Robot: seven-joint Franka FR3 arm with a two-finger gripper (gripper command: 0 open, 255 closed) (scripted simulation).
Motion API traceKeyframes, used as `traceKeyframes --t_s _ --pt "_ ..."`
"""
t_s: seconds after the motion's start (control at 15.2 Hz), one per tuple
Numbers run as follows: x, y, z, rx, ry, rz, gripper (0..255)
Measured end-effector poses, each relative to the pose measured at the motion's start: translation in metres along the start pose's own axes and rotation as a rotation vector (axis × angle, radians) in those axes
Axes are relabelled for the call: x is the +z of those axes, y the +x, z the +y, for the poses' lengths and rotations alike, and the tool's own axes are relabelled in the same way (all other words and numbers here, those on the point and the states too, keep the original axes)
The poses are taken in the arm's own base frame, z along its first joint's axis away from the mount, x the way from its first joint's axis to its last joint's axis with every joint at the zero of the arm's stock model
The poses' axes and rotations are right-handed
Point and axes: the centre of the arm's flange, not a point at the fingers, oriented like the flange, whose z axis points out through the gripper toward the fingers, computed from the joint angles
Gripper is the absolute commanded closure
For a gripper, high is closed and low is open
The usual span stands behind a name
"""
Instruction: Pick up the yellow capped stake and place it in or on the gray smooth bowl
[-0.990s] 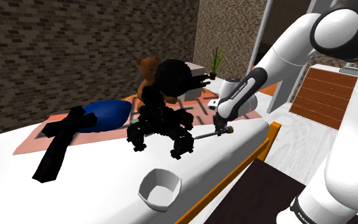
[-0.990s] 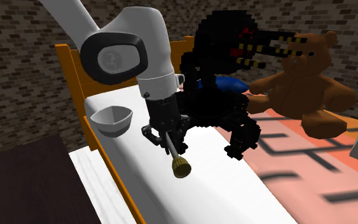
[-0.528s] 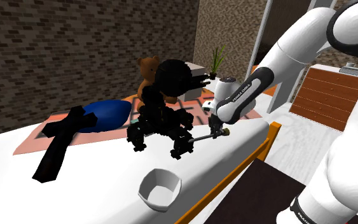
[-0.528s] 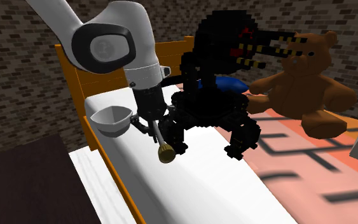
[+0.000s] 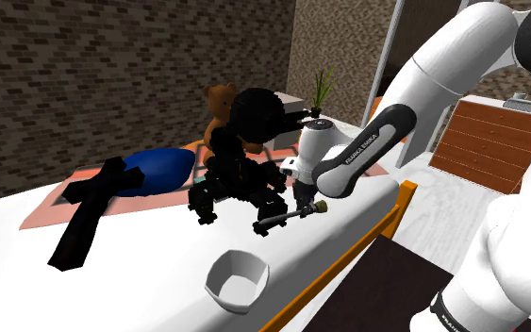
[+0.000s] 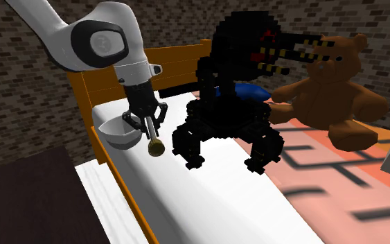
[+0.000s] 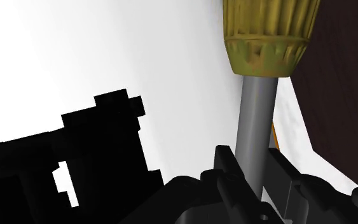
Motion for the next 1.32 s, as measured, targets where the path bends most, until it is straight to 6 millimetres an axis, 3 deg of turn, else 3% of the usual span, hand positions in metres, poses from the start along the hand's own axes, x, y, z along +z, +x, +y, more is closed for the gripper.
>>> traceKeyframes --t_s 1.12,1.32 --pt "-0.034 0.203 -0.096 0.001 0.0 0.0 255" --pt "-0.022 0.218 -0.106 0.001 0.0 0.0 255"
